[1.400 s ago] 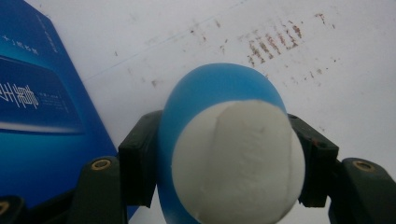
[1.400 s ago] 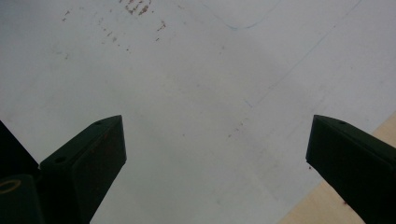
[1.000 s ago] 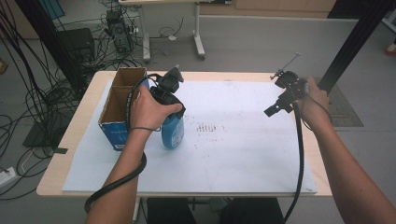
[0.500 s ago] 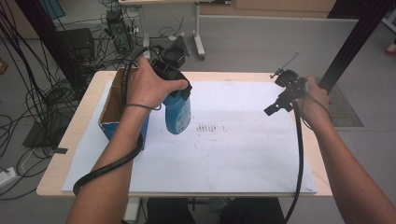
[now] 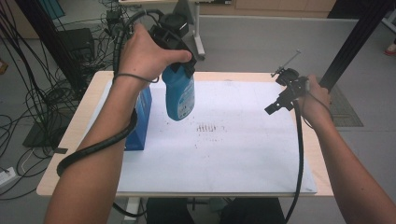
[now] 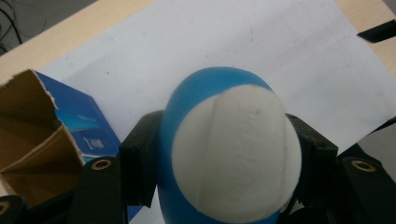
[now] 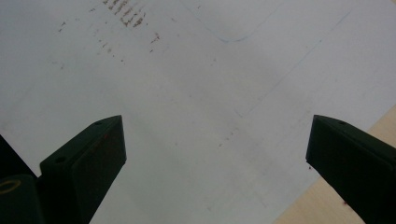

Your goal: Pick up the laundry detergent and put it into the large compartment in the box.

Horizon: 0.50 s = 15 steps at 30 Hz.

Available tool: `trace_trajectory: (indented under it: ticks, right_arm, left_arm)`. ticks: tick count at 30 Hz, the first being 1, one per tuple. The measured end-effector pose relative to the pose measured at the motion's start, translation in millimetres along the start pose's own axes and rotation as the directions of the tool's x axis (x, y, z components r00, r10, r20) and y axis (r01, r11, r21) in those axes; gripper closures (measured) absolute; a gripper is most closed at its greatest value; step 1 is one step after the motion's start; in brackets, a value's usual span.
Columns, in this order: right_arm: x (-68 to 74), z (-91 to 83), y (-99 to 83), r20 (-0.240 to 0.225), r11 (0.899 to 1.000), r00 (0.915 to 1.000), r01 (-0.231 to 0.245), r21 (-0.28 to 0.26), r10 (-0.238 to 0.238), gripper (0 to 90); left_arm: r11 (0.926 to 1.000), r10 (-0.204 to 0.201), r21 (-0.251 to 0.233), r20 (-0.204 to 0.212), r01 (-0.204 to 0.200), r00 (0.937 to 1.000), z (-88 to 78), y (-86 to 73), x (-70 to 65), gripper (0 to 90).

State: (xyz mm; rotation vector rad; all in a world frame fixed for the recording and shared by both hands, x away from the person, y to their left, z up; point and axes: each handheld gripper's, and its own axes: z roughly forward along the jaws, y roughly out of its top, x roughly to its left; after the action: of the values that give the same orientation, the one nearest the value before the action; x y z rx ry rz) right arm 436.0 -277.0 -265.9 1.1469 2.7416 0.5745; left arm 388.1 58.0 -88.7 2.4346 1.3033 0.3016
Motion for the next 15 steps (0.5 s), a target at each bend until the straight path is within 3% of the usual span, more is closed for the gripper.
trace_trajectory:
  ticks: [4, 15]
  right_arm:
    - [-1.0, -0.8, -0.2, 0.002, 1.0, 1.0, -0.005, 0.003, 0.005, 4.5]
    - [-2.5, -1.1, -0.1, 0.006, 1.0, 0.9999, -0.01, 0.004, 0.01, 4.5]
  left_arm:
    - [0.9999, -0.008, -0.01, 0.016, 0.008, 0.9998, -22.6, 12.4, 3.9, 37.7]
    - [0.9996, -0.018, -0.021, 0.003, 0.018, 0.9998, -53.2, 28.3, 11.7, 37.7]
